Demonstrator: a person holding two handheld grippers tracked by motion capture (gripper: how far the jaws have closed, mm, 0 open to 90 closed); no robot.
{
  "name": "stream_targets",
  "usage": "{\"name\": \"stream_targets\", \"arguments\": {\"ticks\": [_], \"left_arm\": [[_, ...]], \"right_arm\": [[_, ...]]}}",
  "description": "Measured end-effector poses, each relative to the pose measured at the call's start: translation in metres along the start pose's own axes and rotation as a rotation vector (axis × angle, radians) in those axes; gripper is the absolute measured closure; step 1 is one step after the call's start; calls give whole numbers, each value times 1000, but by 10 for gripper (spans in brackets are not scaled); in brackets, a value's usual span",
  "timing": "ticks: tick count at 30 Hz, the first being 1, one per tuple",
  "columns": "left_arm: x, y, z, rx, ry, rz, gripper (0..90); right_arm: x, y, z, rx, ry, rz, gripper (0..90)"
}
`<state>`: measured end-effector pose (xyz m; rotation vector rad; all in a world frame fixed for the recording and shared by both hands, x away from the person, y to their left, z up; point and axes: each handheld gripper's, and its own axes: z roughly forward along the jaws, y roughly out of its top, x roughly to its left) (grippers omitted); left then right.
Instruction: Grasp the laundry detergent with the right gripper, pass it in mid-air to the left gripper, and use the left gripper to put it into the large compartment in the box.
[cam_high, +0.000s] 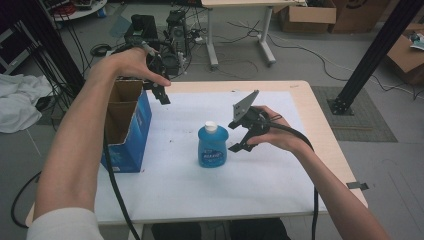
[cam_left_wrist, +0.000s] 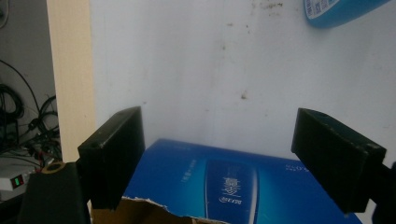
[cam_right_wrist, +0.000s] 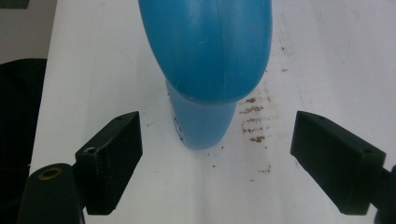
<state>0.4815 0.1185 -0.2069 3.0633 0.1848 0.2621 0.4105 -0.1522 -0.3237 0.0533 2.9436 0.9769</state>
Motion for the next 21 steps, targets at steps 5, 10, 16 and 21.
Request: {"name": "stream_targets", "arguments": {"ticks": [5,10,16,21], "left_arm": [[-1,-2,0,-2,-2,-3,181],[-2,-5,3,2,-4,-7,181],[-3,-7,5,5,-10,-6,181],[-4,-6,6,0,-10,-5,180]], "right_arm": [[-3,-1,6,-43,25,6,171],[-5,-4,16,-40,45,15,169],[-5,-2,22,-46,49,6,168],[-7,-1,28,-65,59,-8,163]]}}
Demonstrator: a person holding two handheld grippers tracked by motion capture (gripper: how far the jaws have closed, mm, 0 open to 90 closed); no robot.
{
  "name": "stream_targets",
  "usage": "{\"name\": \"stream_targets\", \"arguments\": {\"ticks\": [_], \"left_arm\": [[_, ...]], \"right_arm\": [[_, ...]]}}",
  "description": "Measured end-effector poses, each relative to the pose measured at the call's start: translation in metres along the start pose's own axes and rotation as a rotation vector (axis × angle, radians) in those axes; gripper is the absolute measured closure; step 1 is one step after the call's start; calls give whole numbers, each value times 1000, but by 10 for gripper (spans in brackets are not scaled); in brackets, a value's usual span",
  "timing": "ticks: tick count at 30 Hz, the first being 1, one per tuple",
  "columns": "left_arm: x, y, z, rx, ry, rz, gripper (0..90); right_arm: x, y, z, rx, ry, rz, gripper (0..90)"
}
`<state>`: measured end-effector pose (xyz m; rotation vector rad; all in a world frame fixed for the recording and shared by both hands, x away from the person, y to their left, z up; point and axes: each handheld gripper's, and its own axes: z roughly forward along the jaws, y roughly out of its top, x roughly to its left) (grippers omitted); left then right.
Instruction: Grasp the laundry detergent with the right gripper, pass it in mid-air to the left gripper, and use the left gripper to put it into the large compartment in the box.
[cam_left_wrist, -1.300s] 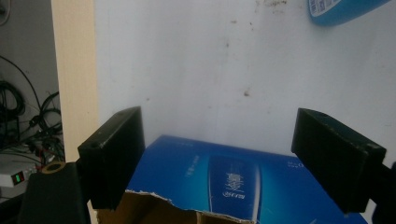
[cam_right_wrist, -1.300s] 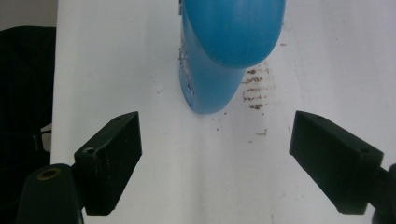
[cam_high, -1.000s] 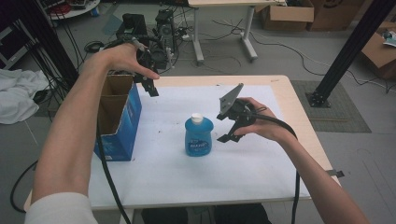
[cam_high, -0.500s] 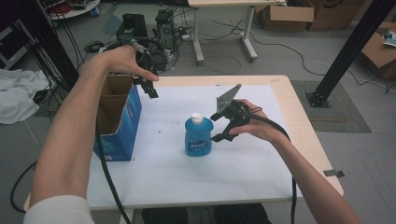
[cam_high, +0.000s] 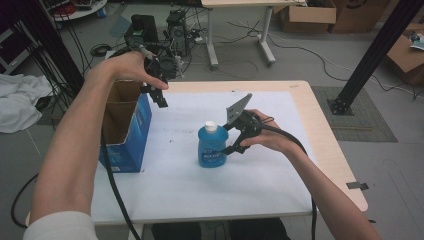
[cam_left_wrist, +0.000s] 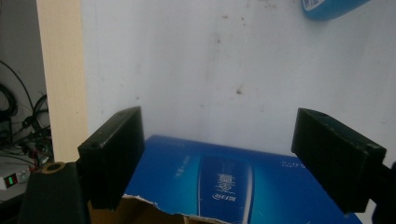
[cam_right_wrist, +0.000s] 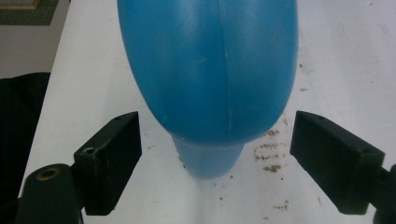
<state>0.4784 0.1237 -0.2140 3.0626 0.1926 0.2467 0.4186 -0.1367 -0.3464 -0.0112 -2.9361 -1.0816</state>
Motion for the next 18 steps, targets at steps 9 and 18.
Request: {"name": "stream_targets", "arguments": {"ticks": [9,18], "left_arm": [[0,3,0,1,-2,6,181],[-2,0,1,-3,-3,1,180]], "right_arm": [[-1,-5,11,-48,14,-10,156],[-1,-1,20,-67,15,-16,158]]}}
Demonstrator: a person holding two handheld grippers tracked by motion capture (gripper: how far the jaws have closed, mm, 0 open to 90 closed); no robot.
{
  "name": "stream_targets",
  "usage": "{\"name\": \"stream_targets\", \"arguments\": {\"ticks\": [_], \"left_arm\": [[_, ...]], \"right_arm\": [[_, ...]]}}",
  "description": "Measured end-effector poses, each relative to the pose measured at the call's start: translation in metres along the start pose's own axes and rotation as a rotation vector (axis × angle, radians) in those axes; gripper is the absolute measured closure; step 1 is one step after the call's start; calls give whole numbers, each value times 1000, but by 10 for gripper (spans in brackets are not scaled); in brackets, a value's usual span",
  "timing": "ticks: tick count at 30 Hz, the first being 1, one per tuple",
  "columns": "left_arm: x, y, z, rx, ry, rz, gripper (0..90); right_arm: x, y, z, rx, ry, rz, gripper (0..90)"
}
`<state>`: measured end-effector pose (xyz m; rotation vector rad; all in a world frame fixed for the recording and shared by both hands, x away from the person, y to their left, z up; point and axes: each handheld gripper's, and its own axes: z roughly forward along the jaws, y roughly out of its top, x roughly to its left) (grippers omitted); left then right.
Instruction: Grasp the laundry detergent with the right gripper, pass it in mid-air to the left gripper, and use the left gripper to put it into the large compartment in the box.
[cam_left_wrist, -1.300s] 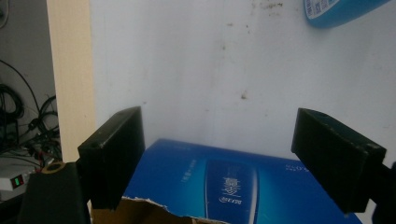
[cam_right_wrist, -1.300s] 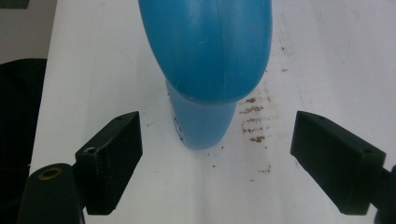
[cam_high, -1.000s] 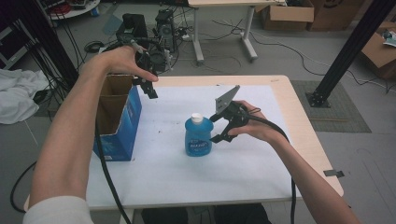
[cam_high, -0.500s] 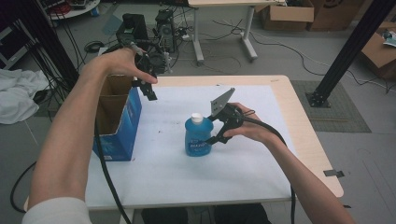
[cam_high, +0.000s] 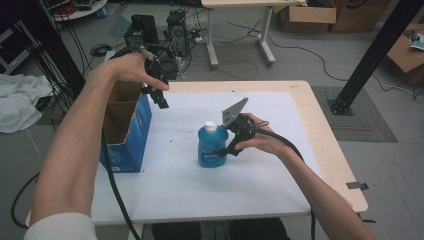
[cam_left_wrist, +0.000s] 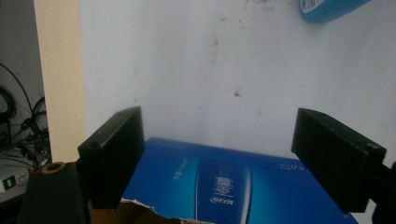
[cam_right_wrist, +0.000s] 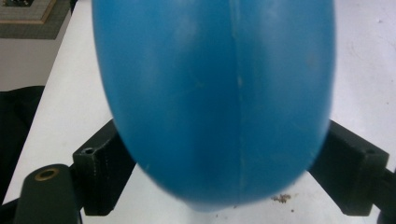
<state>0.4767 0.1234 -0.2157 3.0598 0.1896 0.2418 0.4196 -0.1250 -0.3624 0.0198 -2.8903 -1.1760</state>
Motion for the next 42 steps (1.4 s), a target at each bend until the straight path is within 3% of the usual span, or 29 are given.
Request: {"name": "stream_targets", "arguments": {"ticks": [17,42], "left_arm": [[-1,-1,2,-3,-2,2,181],[-2,-5,6,-4,-6,-4,181]], "right_arm": [[2,-7,8,-75,30,11,174],[3,-10,14,-103,41,20,299]]}}
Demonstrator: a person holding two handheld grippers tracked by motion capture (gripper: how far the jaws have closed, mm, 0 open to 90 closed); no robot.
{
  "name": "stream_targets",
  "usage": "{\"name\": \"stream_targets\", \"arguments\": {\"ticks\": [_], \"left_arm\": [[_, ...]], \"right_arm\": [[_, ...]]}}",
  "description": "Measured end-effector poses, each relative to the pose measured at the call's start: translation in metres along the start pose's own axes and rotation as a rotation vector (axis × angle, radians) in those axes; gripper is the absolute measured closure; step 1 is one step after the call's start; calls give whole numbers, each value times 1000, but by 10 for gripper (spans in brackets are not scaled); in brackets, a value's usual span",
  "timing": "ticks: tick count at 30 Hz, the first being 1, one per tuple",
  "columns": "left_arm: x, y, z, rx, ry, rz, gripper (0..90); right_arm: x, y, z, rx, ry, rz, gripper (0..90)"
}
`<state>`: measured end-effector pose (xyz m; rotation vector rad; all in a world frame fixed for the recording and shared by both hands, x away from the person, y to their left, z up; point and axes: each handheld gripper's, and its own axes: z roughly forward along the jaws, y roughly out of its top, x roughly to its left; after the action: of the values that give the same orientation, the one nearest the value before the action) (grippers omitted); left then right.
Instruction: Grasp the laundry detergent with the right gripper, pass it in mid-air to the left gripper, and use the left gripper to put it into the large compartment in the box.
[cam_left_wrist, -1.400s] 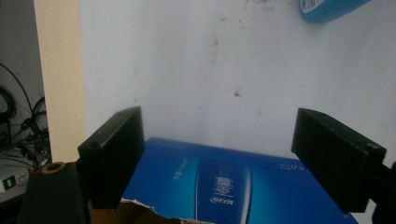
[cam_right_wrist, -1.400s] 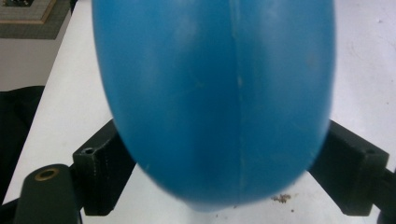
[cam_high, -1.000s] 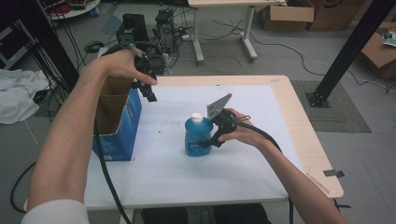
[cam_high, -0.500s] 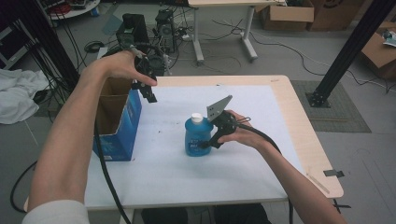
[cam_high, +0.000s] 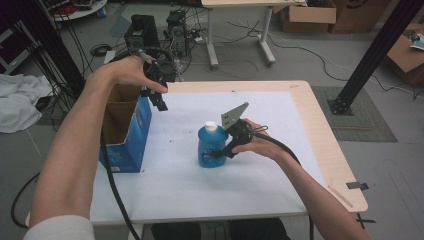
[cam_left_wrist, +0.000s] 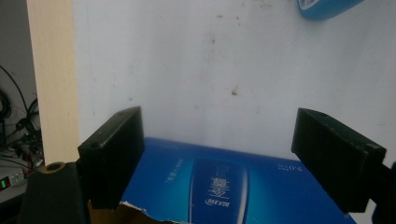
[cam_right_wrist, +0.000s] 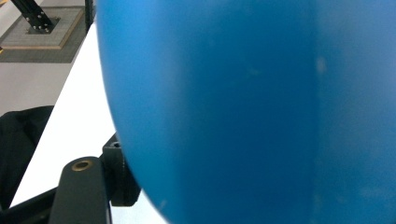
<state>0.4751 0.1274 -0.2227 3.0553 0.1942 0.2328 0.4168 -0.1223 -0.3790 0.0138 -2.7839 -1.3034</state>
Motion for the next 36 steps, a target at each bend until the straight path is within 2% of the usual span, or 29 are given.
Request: {"name": "stream_targets", "arguments": {"ticks": [20,29,36], "left_arm": [[-1,-2,2,-1,-8,-7,181],[-2,-4,1,-3,-2,-6,181],[-2,-5,0,-5,-2,-22,181]], "right_arm": [[0,-1,2,-21,-18,1,411],[-1,-4,2,-43,-9,13,424],[0,-5,2,-51,-14,10,437]]}}
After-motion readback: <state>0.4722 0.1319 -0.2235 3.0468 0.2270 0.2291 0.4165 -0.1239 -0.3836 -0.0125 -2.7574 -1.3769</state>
